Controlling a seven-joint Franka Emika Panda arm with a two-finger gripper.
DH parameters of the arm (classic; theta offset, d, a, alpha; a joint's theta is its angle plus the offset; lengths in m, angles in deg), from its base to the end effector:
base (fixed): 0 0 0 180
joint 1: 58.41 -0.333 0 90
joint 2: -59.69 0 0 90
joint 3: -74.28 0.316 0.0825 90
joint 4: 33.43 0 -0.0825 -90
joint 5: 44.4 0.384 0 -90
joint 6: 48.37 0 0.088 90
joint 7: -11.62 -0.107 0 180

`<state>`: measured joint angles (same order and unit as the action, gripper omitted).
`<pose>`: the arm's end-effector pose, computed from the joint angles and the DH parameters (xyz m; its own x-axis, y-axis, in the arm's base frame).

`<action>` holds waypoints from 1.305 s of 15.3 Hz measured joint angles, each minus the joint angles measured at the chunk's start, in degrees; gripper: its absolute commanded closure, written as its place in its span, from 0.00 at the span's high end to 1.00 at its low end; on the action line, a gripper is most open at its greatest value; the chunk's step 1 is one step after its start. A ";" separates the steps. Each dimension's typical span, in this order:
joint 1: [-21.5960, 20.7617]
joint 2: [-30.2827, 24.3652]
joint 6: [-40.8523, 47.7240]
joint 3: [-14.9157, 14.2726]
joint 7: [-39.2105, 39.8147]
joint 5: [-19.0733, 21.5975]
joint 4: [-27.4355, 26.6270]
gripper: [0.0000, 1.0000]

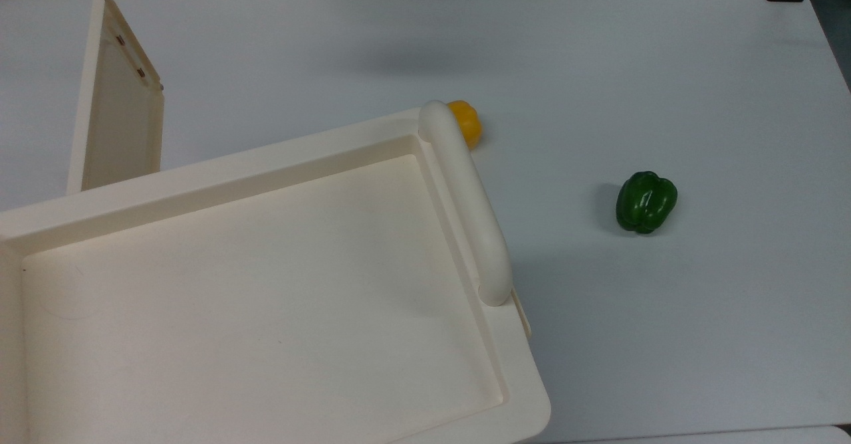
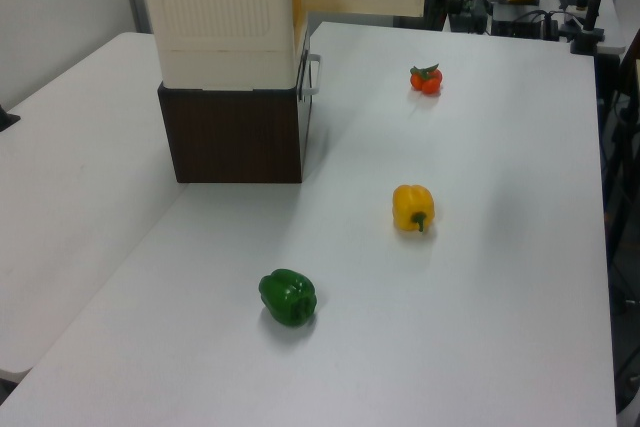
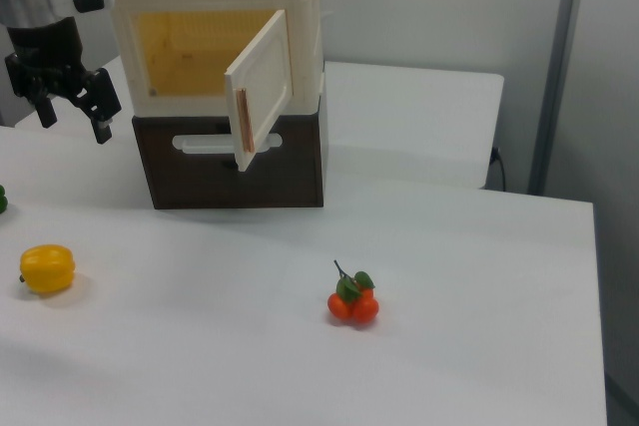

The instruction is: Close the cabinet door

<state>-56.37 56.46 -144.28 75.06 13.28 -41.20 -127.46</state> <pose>0.5469 -0.0064 0.6317 0.9959 0.0013 0.0905 0.0061 -0.9986 -0.0525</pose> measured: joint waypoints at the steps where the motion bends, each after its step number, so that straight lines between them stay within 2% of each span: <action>1: 0.00 -0.01 0.00 0.00 0.00 0.00 0.00 1.00; 4: 0.01 -0.01 0.00 0.00 0.13 0.00 0.00 1.00; 5: 0.01 -0.01 0.00 0.00 0.14 0.00 0.00 0.93; 6: 0.01 -0.01 0.00 0.00 0.14 0.00 0.00 0.81; 9: 0.02 -0.04 0.00 -0.01 0.13 0.00 0.00 0.35; 11: 0.02 -0.10 0.00 -0.01 0.13 0.01 0.00 0.12; 12: 0.02 -0.13 -0.01 -0.01 0.13 0.01 0.00 0.05; 13: 0.02 -0.16 -0.01 -0.01 0.14 0.01 0.00 0.00; 17: 0.05 -0.19 -0.01 -0.04 0.38 0.56 0.01 0.00; 20: 0.22 -0.46 0.00 -1.63 0.38 4.84 0.01 0.00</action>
<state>-56.15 56.00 -144.28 73.43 13.67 -36.37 -127.44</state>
